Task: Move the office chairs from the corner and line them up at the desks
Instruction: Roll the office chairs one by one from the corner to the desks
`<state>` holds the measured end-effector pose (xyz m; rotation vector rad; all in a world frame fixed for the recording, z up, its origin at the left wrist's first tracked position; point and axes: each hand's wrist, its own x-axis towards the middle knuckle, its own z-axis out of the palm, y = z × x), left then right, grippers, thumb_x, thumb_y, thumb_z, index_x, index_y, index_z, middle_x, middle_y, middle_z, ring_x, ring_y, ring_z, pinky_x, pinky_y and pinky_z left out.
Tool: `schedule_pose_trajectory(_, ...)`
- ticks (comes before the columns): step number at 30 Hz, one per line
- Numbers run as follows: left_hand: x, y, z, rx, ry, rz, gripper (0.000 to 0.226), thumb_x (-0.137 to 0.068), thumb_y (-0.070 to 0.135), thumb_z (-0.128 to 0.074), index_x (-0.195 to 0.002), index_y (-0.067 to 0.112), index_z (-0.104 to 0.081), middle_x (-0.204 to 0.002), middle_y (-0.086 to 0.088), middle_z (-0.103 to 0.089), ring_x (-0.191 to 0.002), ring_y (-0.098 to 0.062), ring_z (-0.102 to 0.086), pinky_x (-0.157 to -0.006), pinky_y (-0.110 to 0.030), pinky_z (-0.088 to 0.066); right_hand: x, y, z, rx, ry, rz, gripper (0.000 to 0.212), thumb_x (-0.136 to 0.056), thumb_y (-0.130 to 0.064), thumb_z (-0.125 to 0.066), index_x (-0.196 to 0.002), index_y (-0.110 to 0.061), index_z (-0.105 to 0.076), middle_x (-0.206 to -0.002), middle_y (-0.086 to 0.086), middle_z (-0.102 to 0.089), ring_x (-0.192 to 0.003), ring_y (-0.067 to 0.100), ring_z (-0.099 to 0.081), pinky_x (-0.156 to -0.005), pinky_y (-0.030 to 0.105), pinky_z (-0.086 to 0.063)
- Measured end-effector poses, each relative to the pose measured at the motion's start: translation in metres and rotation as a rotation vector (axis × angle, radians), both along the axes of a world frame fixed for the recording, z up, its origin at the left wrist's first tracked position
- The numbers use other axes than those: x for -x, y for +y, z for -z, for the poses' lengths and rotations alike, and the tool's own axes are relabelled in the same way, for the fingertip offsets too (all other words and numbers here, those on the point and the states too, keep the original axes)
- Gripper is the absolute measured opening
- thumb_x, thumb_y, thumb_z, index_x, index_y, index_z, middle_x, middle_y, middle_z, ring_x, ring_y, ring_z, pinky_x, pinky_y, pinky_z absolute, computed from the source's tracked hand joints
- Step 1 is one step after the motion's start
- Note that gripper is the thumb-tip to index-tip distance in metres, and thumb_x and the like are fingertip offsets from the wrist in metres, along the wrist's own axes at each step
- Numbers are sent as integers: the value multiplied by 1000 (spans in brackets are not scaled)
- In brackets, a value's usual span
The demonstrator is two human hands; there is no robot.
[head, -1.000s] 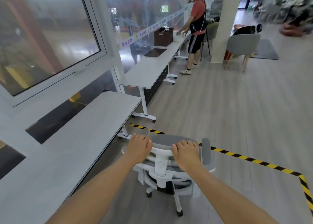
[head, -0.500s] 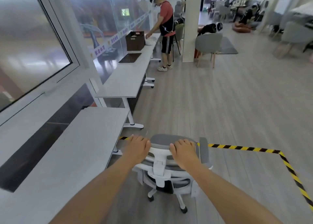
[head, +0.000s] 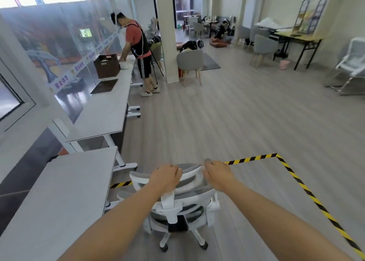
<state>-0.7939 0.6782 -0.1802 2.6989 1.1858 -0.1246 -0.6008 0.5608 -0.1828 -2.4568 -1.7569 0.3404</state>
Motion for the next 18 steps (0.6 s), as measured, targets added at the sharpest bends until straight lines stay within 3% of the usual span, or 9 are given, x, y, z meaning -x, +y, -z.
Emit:
schedule_pose_trajectory(5,-91,-46,-16,-33,-7,172,41,-103,39,-29,-129,19,-53,-126,-6,-56,-115,-31,-52,-97,-42,-42,-69,-83,-20,-8,-49,213,42,-104,-41,-28,-126,-18,-56,-127,5,-58,-118,28,-51,-95,43,-41)
schedule_pose_trajectory(11,-216,-163,-35,-91,11,413,42,-100,43,-32,-132,25,-52,-127,-1,-58,-117,-26,-53,-98,-40,-41,-152,-243,-39,10,-90,480,46,-104,-40,-27,-137,-18,-50,-134,5,-55,-120,27,-51,-96,40,-42)
schedule_pose_trajectory(18,-355,-382,-48,-136,-31,701,45,-100,44,-33,-136,25,-52,-134,-1,-55,-121,-26,-51,-100,-42,-40,-228,-496,-57,19,-126,774,46,-103,-43,-31,-139,-21,-48,-134,5,-55,-122,28,-50,-97,39,-40)
